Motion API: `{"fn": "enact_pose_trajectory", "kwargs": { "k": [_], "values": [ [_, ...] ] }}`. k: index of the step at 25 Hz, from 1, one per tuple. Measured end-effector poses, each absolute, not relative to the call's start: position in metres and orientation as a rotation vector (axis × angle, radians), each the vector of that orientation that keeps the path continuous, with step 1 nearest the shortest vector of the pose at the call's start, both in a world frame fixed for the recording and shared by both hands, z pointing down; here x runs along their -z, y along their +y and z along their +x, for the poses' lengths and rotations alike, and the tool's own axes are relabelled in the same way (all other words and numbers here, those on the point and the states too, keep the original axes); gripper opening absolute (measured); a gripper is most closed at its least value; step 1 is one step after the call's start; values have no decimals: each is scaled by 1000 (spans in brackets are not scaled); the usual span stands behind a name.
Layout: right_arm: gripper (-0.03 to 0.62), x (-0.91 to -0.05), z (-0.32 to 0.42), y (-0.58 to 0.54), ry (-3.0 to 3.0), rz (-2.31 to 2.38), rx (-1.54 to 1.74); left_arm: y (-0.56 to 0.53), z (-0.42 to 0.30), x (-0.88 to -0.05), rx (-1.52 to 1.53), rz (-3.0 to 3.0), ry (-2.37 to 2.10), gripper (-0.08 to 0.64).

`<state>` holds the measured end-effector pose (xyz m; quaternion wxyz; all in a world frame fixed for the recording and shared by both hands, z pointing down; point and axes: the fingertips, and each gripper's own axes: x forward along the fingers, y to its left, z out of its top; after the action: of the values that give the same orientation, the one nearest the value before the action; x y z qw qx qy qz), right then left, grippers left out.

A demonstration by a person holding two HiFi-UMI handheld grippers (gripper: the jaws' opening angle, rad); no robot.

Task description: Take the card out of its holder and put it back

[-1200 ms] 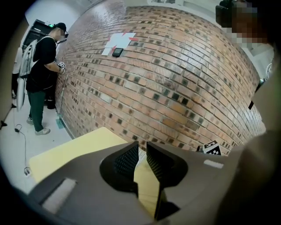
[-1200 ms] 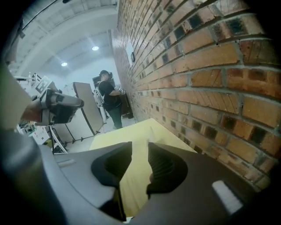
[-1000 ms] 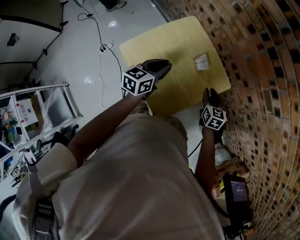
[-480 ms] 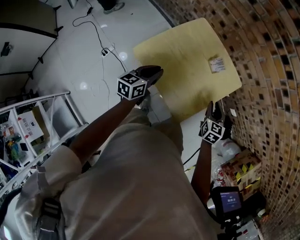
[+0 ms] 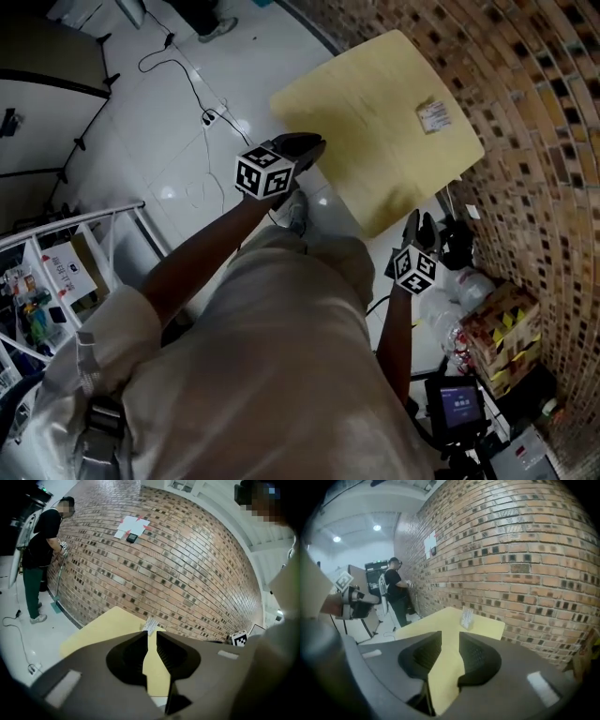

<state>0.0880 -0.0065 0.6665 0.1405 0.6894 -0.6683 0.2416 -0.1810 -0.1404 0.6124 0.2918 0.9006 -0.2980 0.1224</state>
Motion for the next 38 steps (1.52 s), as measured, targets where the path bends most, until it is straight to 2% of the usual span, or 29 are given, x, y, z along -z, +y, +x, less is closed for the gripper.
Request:
{"fn": "enact_pose_trajectory", "kwargs": {
  "k": [5,8,17,26,30,38],
  "values": [
    [175,-624,103,-9,-2133,2035,-738,-127,-166,-578,-275,2418,-881,78],
    [175,-595,126,-3,-2199,2064,-754,-118,-159,-563,-218,2387,-960,77],
    [121,-556,198,63,-2143,2145,-600,-84,-108,-549,-176,2441,-963,78],
    [89,-557,252,108,-2150,2225,-545,-52,-48,-580,-233,2488,-882,78],
    [77,-593,246,162,-2102,2218,-701,-15,-36,-608,-364,2503,-797,78],
    [75,-583,243,163,-2153,2232,-699,-30,3,-557,-401,2675,-678,81]
  ]
}}
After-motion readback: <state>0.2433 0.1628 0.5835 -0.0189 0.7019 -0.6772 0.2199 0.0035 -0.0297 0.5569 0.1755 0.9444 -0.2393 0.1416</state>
